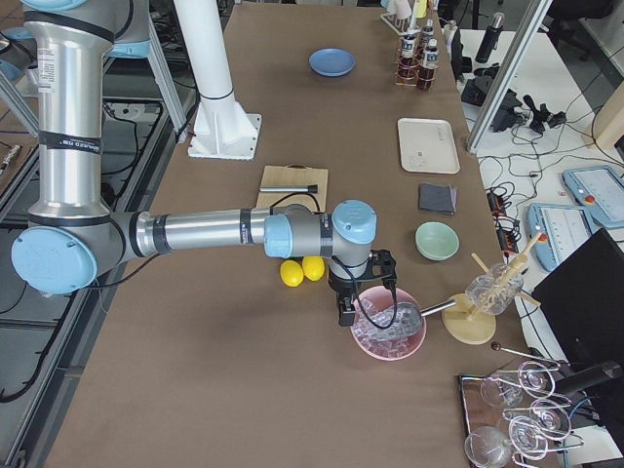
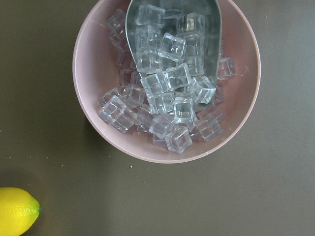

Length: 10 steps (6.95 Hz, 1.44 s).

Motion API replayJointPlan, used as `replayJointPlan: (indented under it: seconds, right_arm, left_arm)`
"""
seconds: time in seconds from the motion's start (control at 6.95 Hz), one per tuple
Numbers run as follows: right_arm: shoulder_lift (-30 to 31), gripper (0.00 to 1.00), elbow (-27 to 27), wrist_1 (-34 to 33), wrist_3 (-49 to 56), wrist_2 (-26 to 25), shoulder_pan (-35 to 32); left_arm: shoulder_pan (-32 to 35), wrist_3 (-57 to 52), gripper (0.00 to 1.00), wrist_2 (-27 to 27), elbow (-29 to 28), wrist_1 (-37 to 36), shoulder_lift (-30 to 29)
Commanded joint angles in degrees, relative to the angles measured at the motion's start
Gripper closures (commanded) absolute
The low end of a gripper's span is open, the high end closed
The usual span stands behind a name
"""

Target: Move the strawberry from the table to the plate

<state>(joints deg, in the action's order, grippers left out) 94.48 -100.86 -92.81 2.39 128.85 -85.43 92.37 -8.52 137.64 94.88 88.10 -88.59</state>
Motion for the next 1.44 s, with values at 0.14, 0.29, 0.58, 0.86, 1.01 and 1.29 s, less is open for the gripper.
replayJointPlan:
  seconds: [0.14,0.29,0.58,0.86,1.01,1.29]
  right_arm:
    - [-0.09,0.0,-0.04,0.0,-0.01,0.0,0.0]
    - [-0.18,0.0,-0.04,0.0,-0.01,0.0,0.0]
    - [-0.18,0.0,-0.04,0.0,-0.01,0.0,0.0]
    - [-0.35,0.0,0.05,0.0,-0.01,0.0,0.0]
    - [-0.44,0.0,0.05,0.0,-0.01,0.0,0.0]
    - [-0.44,0.0,0.22,0.0,0.07,0.0,0.0]
  left_arm:
    - [0.0,-0.01,0.02,0.0,0.04,0.06,0.0]
    - [0.0,-0.01,0.02,0.0,0.04,0.23,0.0]
    - [0.0,0.08,0.02,-0.09,-0.48,5.04,0.0]
    - [-0.26,0.17,0.02,-0.09,-0.66,4.98,0.09]
    - [-0.35,0.26,0.02,-0.09,-0.57,4.98,0.09]
    - [-0.53,0.35,0.02,0.26,-0.4,5.15,0.0]
